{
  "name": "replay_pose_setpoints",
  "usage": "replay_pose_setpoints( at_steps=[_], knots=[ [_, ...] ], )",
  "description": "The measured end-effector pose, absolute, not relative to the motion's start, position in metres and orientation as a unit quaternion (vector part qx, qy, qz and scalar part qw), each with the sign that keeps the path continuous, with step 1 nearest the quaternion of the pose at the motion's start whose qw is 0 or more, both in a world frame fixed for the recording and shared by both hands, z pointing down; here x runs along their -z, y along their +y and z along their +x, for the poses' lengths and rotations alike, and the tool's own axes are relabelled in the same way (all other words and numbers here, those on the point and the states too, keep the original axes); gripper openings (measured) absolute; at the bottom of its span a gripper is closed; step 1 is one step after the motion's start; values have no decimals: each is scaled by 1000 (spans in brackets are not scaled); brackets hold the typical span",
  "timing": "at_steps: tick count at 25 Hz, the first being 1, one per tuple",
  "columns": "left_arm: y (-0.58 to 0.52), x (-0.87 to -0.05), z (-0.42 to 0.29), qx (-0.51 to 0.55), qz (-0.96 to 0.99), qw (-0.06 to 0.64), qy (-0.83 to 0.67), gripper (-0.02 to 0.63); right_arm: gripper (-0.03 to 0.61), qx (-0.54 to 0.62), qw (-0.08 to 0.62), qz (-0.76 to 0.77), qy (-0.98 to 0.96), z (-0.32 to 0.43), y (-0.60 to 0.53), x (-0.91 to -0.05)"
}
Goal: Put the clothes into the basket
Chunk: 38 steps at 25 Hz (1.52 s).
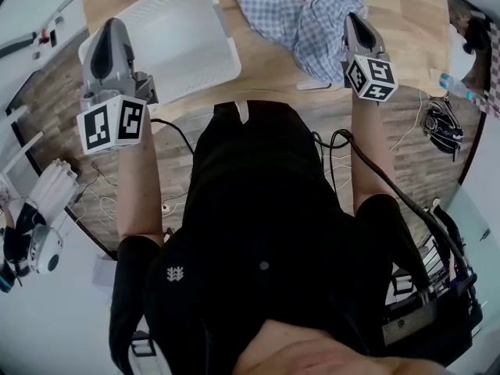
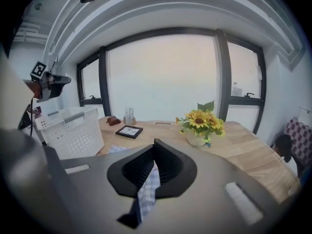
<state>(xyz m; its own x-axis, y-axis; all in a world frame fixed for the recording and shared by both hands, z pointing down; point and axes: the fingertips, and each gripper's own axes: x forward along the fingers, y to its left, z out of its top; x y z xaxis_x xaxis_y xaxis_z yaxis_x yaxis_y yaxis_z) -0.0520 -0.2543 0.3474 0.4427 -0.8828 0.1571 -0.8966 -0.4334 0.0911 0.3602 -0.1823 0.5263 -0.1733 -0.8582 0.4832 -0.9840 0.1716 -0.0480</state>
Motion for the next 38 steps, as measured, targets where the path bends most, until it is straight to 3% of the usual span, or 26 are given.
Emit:
replay_pose_setpoints(
  at_steps=[8,14,17,21,31,35,38],
  knots=[
    [-266,-383,-38,-67,853,94,-508,1,31,-207,194,629,-723,369,-174,-575],
    [-266,-393,-29,-82,857,94,-499,0,215,-242,217,613,-720,372,-167,-611],
    [-267,-395,-30,-87,857,89,-500,0,262,-246,231,609,-718,374,-168,-624],
    [-267,-397,-32,-92,855,86,-503,0,472,-260,263,604,-706,380,-169,-648],
    [-265,-396,-43,-96,845,82,-520,0,471,-294,316,582,-689,382,-172,-694],
    [-265,-391,-47,-91,841,81,-527,0,436,-328,302,573,-688,379,-171,-707],
    [-265,-387,-50,-88,842,79,-527,1,328,-328,306,564,-694,371,-174,-706]
  ],
)
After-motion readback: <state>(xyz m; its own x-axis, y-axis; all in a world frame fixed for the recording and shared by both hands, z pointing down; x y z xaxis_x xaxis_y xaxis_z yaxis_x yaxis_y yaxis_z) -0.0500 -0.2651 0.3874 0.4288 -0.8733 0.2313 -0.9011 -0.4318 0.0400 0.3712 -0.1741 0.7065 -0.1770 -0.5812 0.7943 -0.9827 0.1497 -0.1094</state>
